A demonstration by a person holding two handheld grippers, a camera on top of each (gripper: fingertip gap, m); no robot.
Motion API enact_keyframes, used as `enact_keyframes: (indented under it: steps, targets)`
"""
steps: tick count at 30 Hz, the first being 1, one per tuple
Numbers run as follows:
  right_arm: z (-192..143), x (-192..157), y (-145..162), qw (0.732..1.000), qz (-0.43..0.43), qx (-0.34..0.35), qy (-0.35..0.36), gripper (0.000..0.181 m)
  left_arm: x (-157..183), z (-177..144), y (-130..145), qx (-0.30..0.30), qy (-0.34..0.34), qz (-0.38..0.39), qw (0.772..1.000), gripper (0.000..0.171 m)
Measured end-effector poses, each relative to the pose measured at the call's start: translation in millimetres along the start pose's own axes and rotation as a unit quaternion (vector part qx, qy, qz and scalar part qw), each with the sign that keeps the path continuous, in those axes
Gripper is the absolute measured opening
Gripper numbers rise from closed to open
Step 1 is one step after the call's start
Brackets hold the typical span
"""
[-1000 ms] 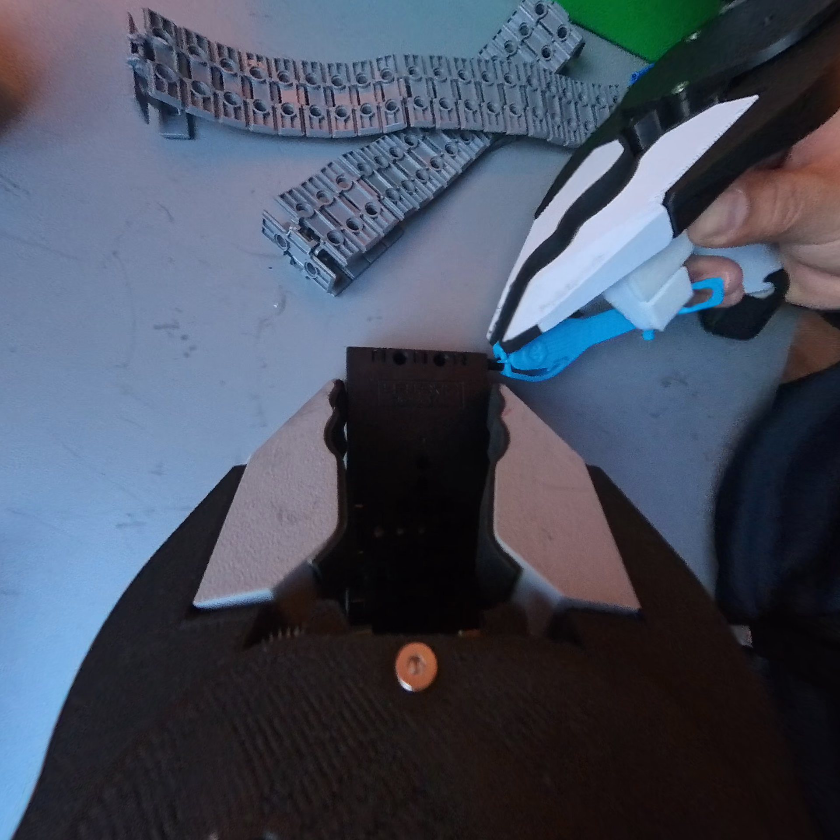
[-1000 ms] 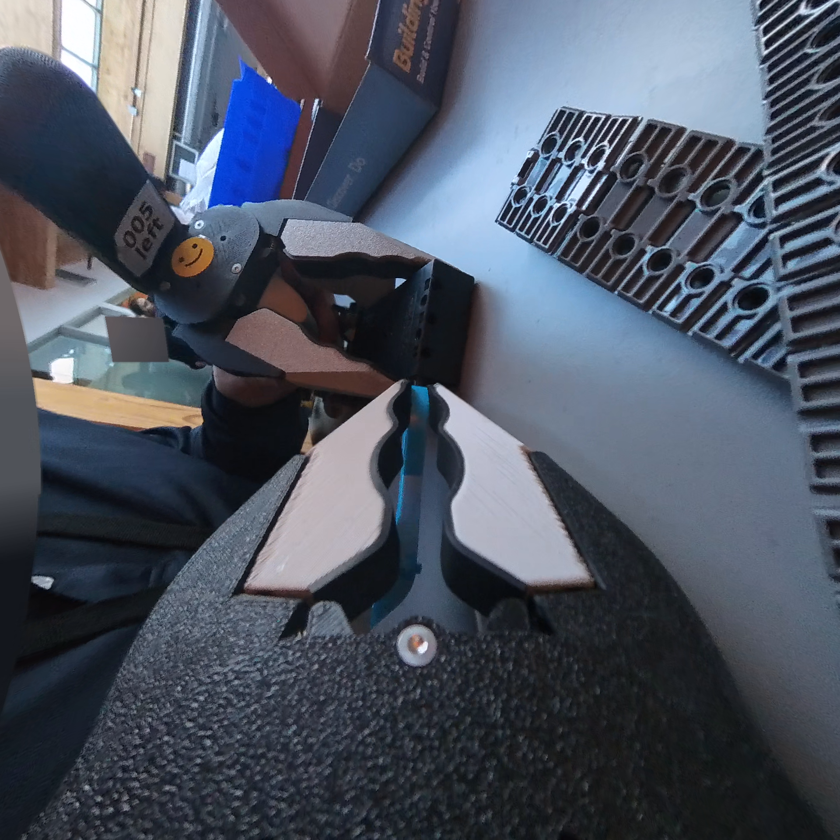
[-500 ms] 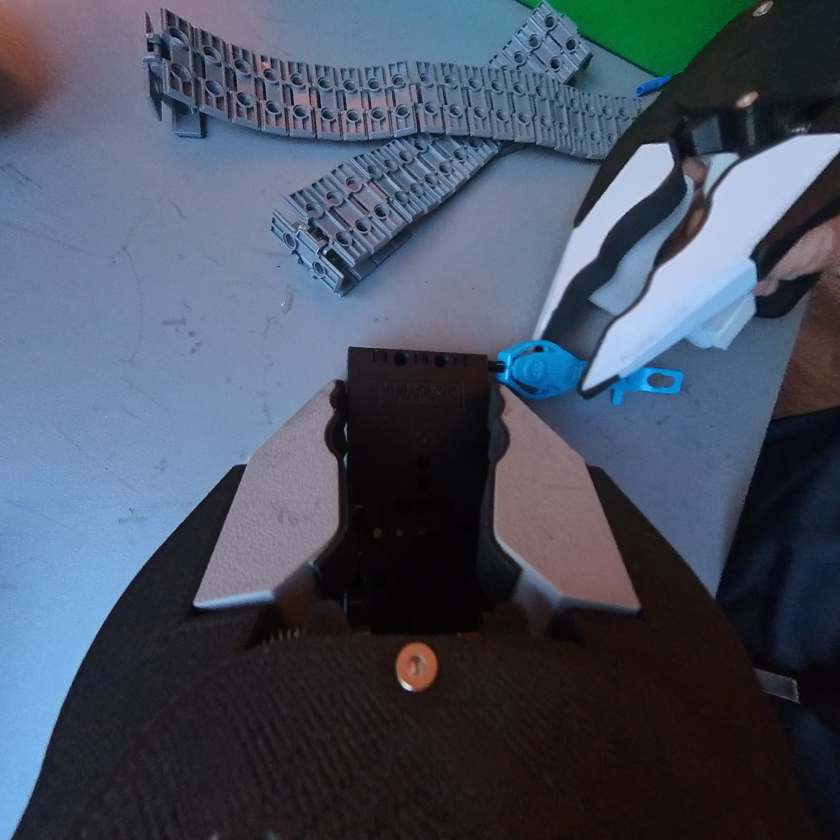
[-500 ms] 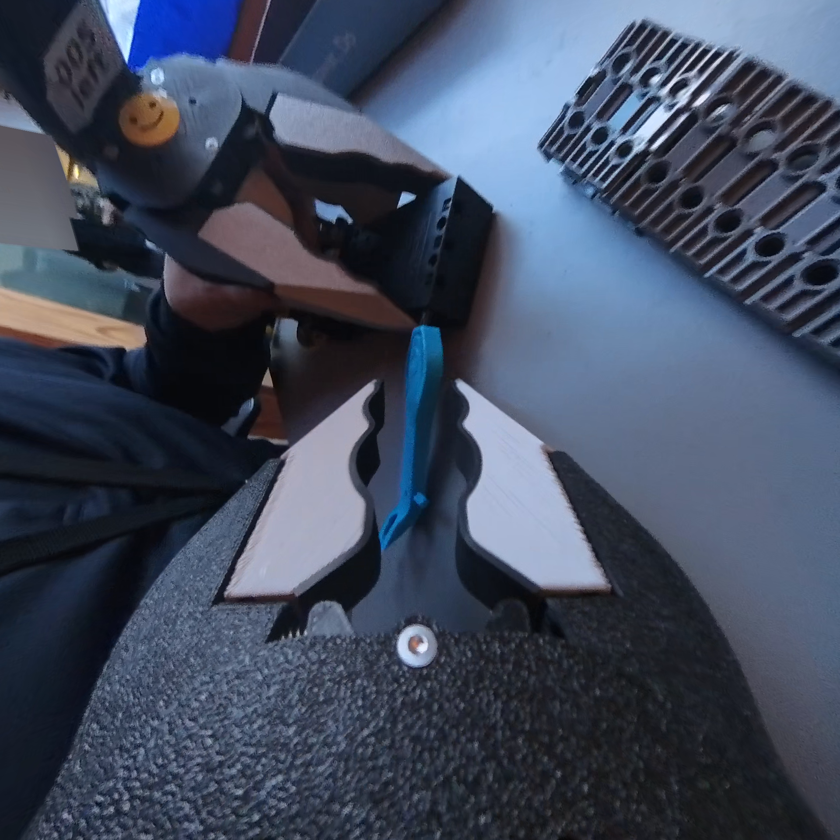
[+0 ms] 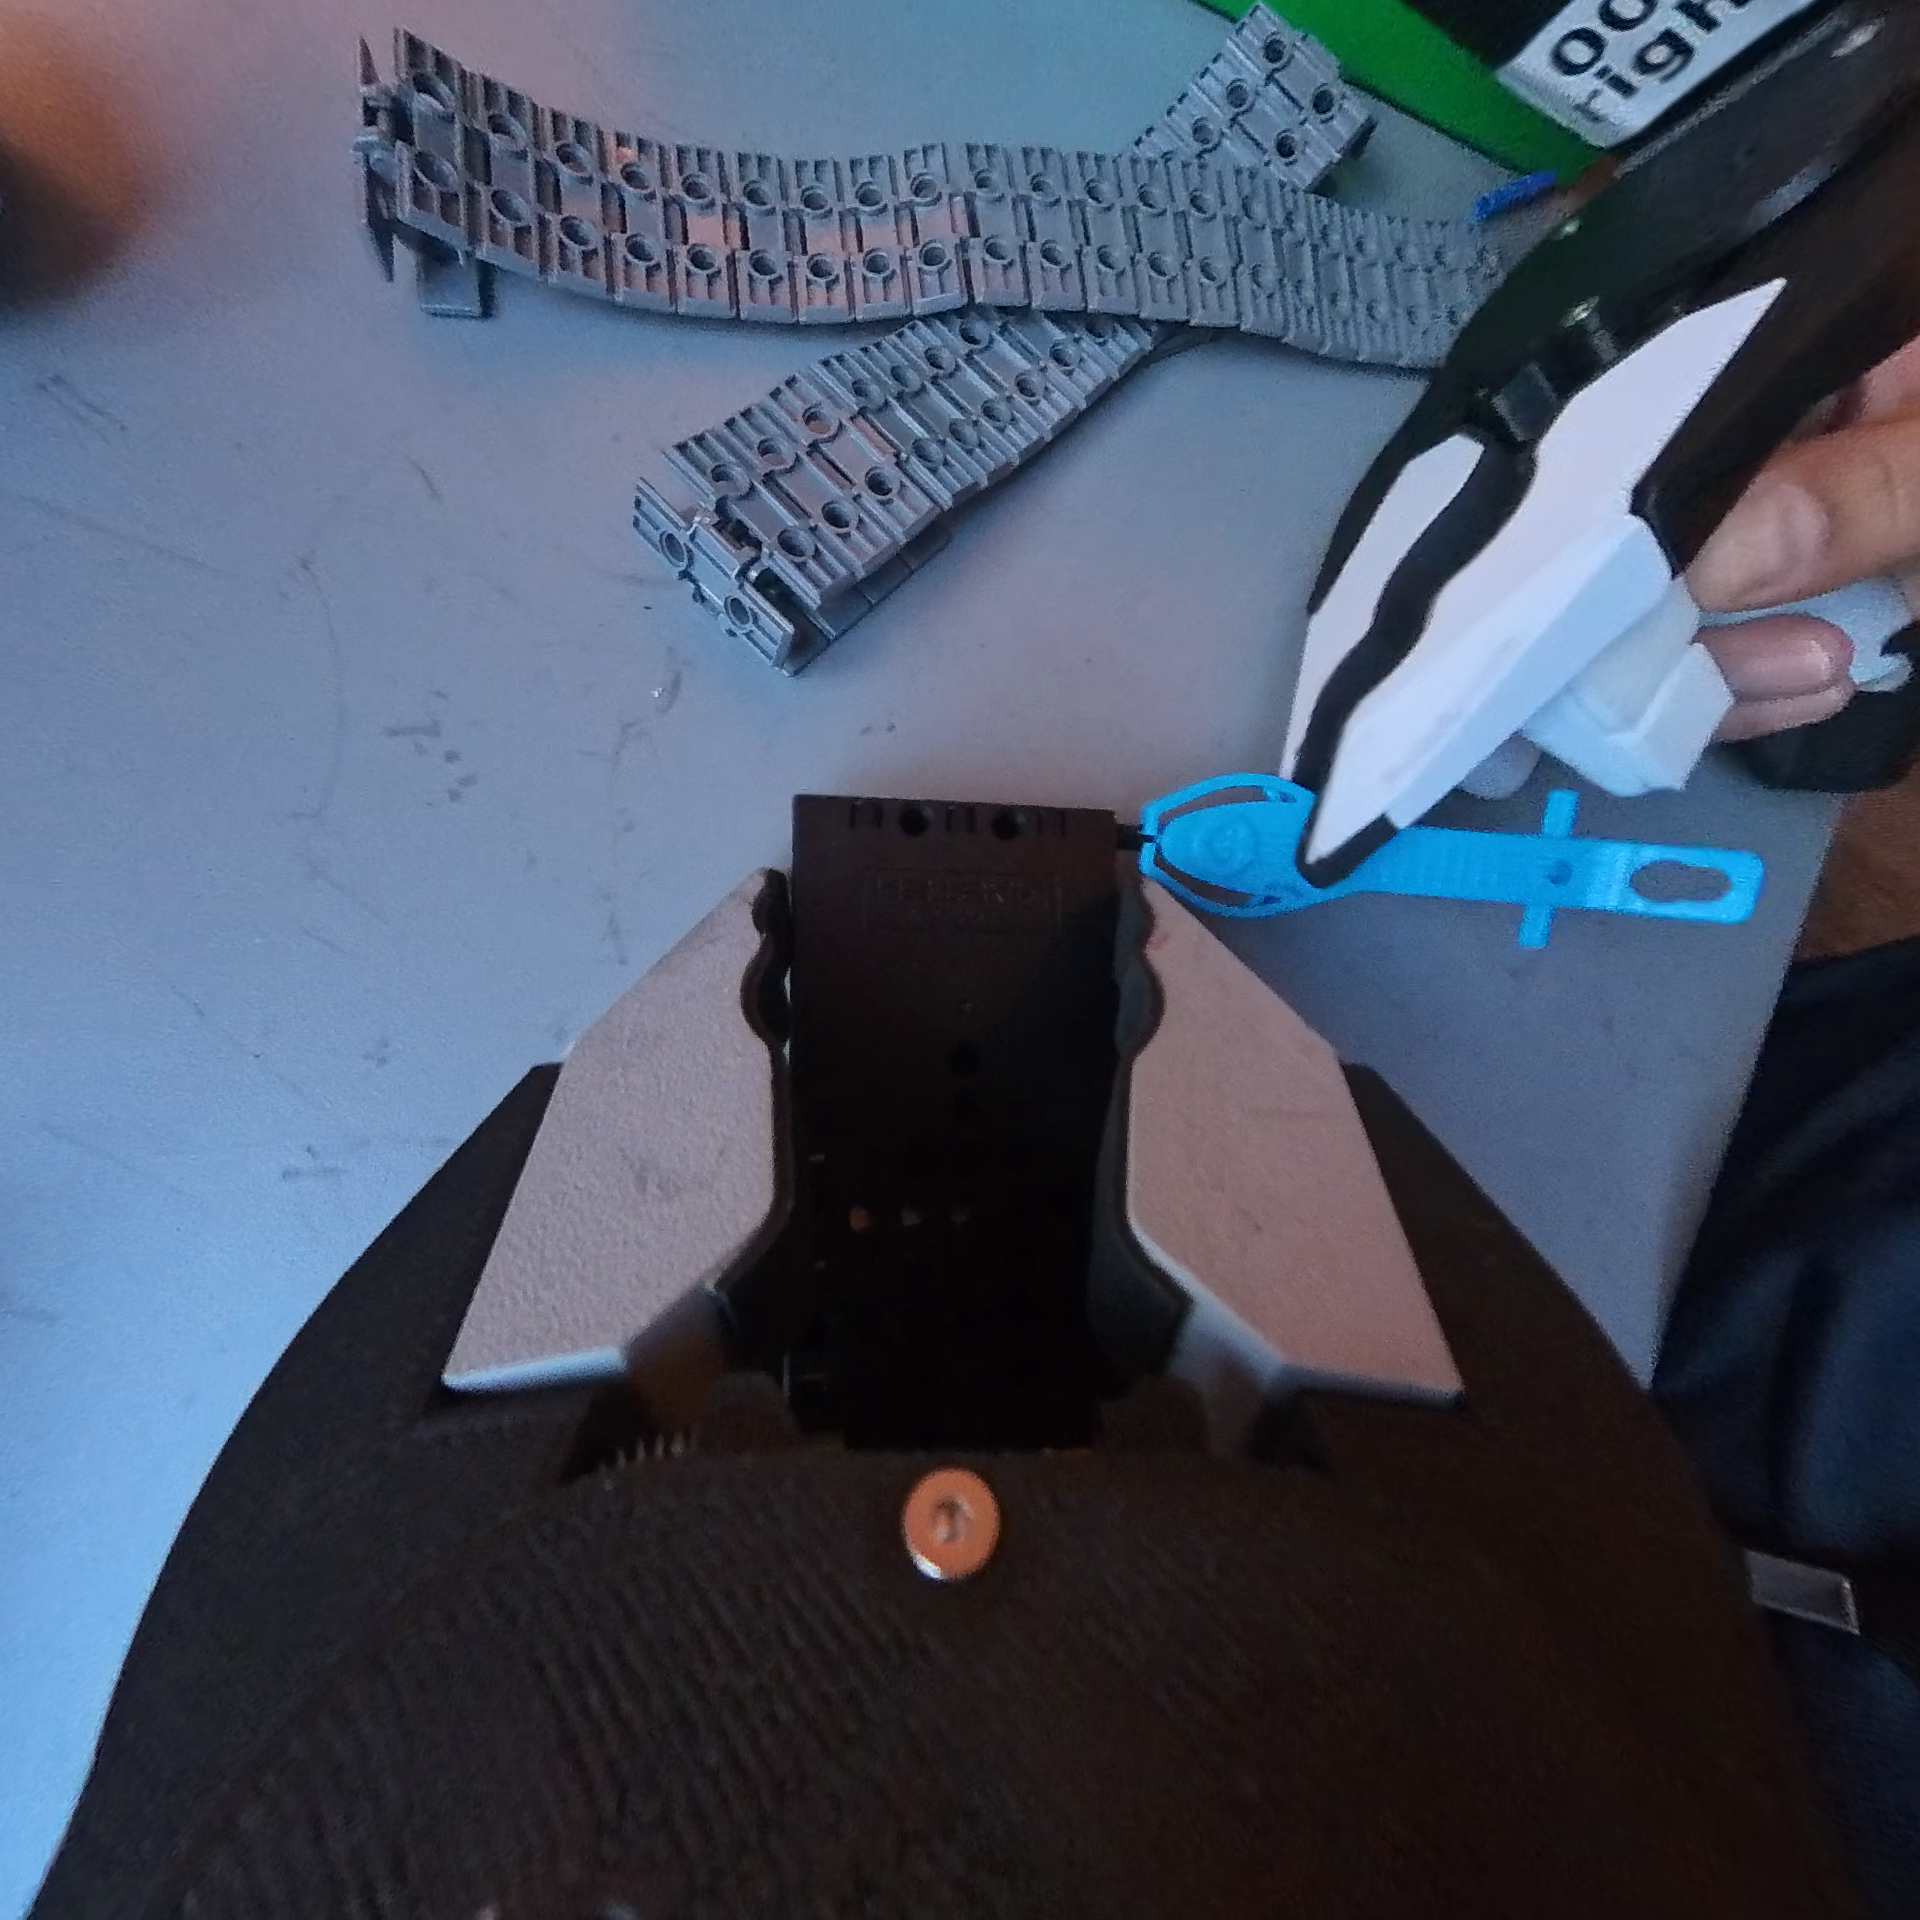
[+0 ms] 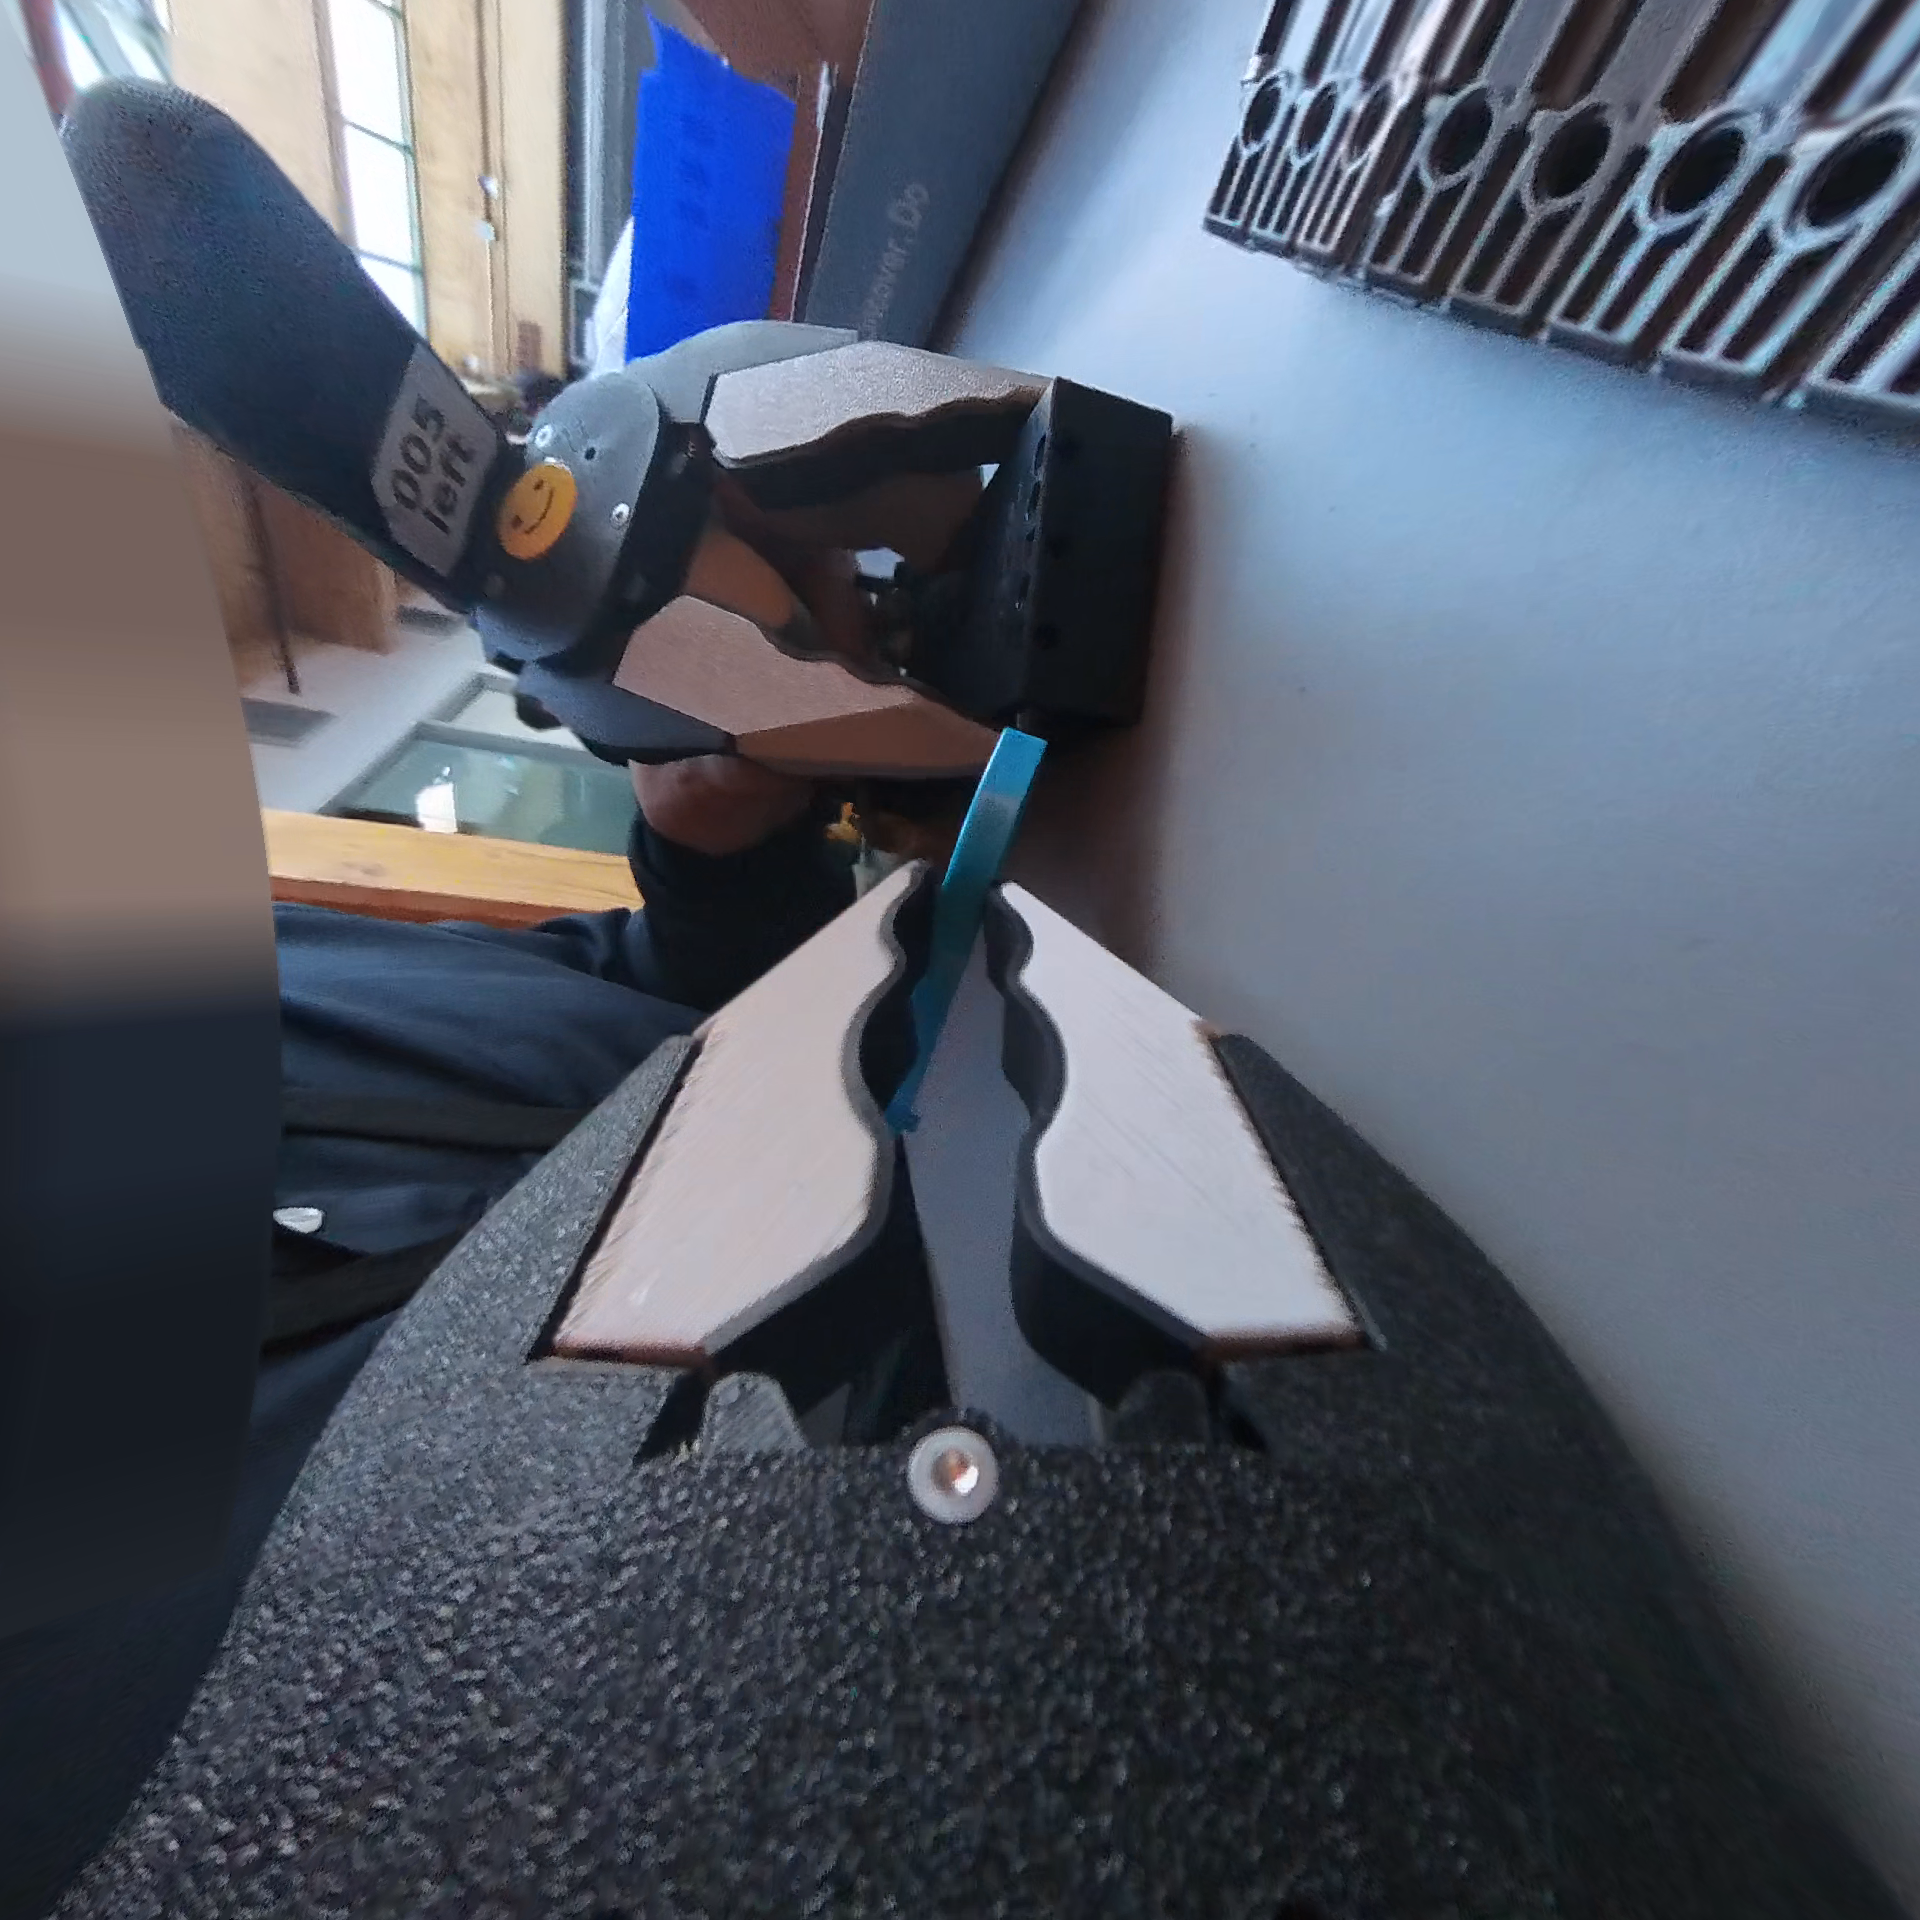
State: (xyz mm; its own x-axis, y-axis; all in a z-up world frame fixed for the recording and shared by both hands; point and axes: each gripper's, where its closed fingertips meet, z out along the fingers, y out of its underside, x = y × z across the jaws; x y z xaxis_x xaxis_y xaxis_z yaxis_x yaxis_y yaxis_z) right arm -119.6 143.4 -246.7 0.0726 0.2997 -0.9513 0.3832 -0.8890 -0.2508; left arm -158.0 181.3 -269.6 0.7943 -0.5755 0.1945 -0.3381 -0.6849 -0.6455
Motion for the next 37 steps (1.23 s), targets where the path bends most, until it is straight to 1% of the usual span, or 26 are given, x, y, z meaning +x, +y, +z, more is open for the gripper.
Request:
enact_keyframes:
  steps: [4, 7, 12, 16, 20, 21, 24, 25, 28, 30, 32, 33, 34, 35, 37]
  targets:
    - [2, 7, -9, 0.999, -0.018, 0.024, 0.036, 0.001, -6, -3, 1, 0.004, -0.014, -0.016, 1.0, 0.062]
    - [6, 8, -1, 0.998, -0.039, -0.017, 0.044, 0.002, -3, -4, 3, 0.001, -0.004, -0.011, 1.0, 0.062]
    - [5, 10, -8, 0.997, -0.054, -0.039, 0.044, 0.001, -7, -5, 3, 0.004, -0.007, -0.021, 1.0, 0.062]
    - [8, 10, -2, 0.994, -0.054, -0.088, 0.032, 0.002, -7, -5, 4, 0.002, -0.007, -0.022, 1.0, 0.062]
    - [10, 9, -6, 0.992, -0.081, -0.088, 0.038, 0.005, -8, -5, 3, 0.003, -0.006, -0.027, 1.0, 0.062]
    - [11, 9, -6, 0.991, -0.092, -0.092, 0.04, 0.007, -8, -5, 3, 0.003, -0.006, -0.027, 1.0, 0.062]
    - [16, 0, -13, 0.992, -0.092, -0.082, 0.018, 0.032, -5, -5, 3, 0.001, 0.005, -0.021, 1.0, 0.062]
    - [18, 2, -13, 0.992, -0.084, -0.091, 0.016, 0.03, -4, -5, 3, 0.0, 0.009, -0.019, 1.0, 0.062]
    - [21, 5, -12, 0.993, -0.045, -0.105, 0.001, 0.014, -2, -6, 2, 0.008, 0.017, -0.02, 1.0, 0.061]
    - [23, 7, -10, 0.993, -0.053, -0.109, 0.014, 0.009, -1, -6, 1, 0.008, 0.021, -0.017, 1.0, 0.061]
    - [25, 6, -8, 0.991, -0.065, -0.112, 0.02, 0.009, 1, -7, 0, 0.011, 0.03, -0.014, 0.999, 0.061]
    - [26, 2, -8, 0.992, -0.057, -0.11, 0.007, 0.011, 2, -8, -1, 0.016, 0.036, -0.011, 0.999, 0.061]
    - [26, -4, -8, 0.994, -0.037, -0.102, -0.022, 0.019, 2, -9, -3, 0.022, 0.042, -0.006, 0.999, 0.061]
    - [25, -11, -9, 0.995, -0.01, -0.088, -0.054, 0.025, 3, -12, -5, 0.03, 0.048, -0.002, 0.998, 0.061]
    - [20, -21, -16, 0.992, 0.037, -0.052, -0.113, 0.029, 6, -18, -10, 0.053, 0.066, -0.005, 0.996, 0.061]
